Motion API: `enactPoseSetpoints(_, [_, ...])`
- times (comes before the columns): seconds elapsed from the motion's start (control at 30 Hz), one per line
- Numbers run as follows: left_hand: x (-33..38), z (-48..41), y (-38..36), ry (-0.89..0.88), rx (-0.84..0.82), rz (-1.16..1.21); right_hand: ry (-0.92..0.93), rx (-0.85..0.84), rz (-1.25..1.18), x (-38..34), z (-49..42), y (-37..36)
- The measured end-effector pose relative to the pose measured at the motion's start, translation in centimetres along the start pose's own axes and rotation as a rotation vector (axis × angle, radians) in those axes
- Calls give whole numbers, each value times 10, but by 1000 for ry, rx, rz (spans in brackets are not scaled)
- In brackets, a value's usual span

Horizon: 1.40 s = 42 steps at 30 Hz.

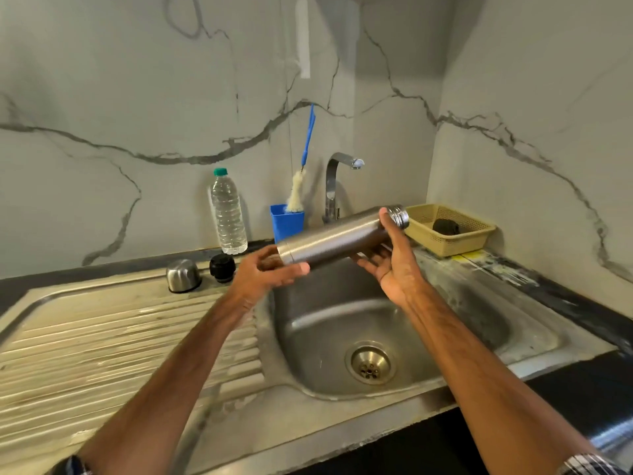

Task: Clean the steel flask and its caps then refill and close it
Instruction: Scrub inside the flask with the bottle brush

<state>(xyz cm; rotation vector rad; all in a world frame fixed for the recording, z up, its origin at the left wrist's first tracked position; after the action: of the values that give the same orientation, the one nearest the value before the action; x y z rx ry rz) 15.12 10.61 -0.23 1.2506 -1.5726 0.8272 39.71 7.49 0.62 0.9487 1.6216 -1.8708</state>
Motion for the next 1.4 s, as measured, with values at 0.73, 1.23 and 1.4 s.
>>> enactPoseSetpoints(0.73, [-2,-2,-1,90,223,492,17,-303,932,70,15,-57])
enactPoseSetpoints(1.23, [-6,-3,-16,80,139,279,124,-205,1295,65,21,-53])
enactPoseSetpoints(1.4, [-5,0,-6,79,78,402,-113,-427,1183,76,19,-50])
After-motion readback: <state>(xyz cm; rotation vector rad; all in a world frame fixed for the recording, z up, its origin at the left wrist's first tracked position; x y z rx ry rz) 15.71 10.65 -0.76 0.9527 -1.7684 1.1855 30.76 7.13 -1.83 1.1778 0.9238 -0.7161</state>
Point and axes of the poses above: each hand's wrist, its own z-axis away from the middle knuckle, its own y-axis out of the back of the hand, x = y × z, the point moved 8 cm from there along -z, towards the middle knuckle, and after that the axes turned 6 degrees about -y, right-handed, at the moved point
